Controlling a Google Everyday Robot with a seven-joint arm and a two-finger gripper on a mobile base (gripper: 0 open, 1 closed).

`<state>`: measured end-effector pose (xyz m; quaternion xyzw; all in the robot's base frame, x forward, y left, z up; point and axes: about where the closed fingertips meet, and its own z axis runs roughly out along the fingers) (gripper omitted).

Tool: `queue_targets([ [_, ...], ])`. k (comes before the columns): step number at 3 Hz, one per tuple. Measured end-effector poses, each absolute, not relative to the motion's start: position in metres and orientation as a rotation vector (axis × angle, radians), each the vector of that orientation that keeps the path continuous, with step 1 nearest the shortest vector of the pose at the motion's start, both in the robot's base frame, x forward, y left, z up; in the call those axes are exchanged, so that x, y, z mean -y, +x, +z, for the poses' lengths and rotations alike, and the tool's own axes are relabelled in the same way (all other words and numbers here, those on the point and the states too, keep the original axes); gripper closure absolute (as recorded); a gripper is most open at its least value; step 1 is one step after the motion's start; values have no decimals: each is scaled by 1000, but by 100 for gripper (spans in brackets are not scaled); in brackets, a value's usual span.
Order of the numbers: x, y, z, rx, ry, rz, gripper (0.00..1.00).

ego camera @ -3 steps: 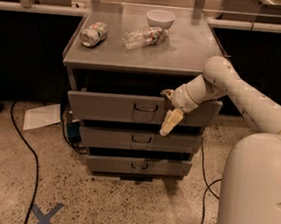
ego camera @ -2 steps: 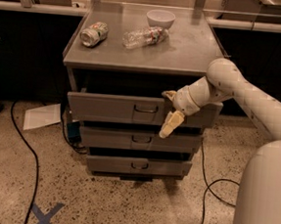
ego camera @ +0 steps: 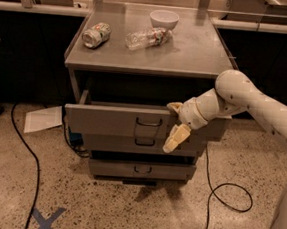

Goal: Open top drawer

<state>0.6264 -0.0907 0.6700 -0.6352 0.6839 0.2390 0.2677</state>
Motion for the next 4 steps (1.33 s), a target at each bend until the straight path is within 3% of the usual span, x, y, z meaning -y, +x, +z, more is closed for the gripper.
queue_targets([
  [4, 85, 595, 668, -1817, -1730, 695, 0],
])
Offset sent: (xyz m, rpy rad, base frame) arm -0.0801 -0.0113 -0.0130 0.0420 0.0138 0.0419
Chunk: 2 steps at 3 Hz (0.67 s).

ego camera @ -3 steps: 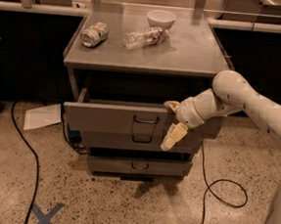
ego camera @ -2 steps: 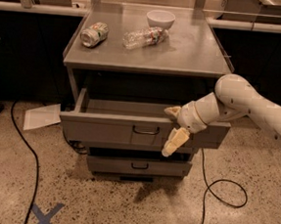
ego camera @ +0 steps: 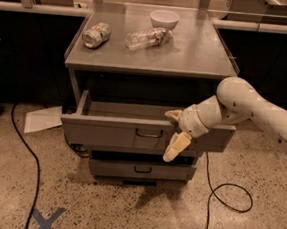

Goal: Open top drawer

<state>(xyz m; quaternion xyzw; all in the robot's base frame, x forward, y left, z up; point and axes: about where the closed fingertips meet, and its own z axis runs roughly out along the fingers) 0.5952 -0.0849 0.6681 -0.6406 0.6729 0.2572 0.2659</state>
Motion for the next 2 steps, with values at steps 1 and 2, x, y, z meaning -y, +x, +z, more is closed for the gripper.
queue_targets([
  [1, 79, 566, 671, -1808, -1762, 744, 0],
  [2, 75, 520, 681, -1806, -1774, 804, 0],
])
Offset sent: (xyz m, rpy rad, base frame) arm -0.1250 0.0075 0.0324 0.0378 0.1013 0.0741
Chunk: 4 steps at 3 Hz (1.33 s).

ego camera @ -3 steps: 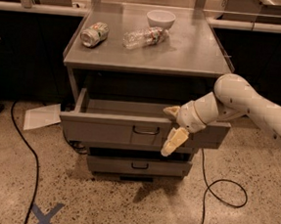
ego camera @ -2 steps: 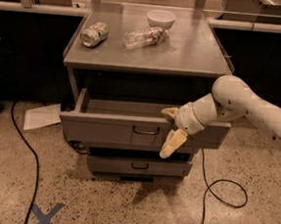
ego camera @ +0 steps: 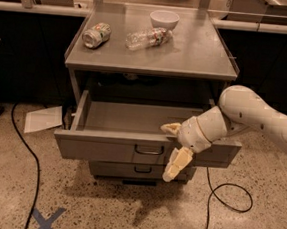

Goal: Open top drawer

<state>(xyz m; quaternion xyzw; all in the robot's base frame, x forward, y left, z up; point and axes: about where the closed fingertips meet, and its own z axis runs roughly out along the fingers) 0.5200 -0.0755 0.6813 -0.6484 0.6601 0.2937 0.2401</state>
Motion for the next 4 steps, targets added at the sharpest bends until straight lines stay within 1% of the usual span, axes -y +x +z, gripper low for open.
queue_targets([
  [1, 75, 520, 681, -1806, -1774, 804, 0],
  [3, 67, 491, 676, -1797, -1791, 911, 0],
  [4, 67, 449, 685, -1813, -1787, 979, 0],
])
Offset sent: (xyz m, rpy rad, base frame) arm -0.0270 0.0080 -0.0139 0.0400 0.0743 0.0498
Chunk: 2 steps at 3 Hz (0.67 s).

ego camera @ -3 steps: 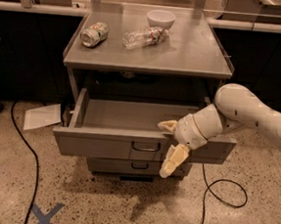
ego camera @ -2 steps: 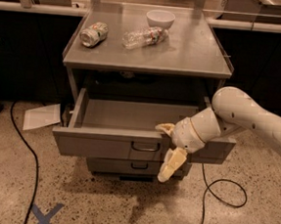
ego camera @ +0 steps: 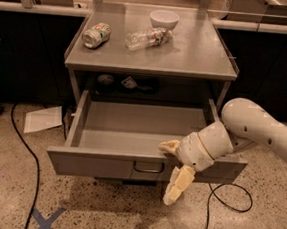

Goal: Open top drawer

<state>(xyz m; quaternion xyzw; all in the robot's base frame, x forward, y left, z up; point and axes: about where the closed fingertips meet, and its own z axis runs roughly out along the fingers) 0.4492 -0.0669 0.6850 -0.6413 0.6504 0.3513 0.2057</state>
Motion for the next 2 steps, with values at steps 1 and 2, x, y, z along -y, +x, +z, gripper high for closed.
queue_targets([
  [1, 67, 449, 685, -1813, -1787, 979, 0],
  [2, 63, 434, 678, -1812, -1794, 1028, 0],
])
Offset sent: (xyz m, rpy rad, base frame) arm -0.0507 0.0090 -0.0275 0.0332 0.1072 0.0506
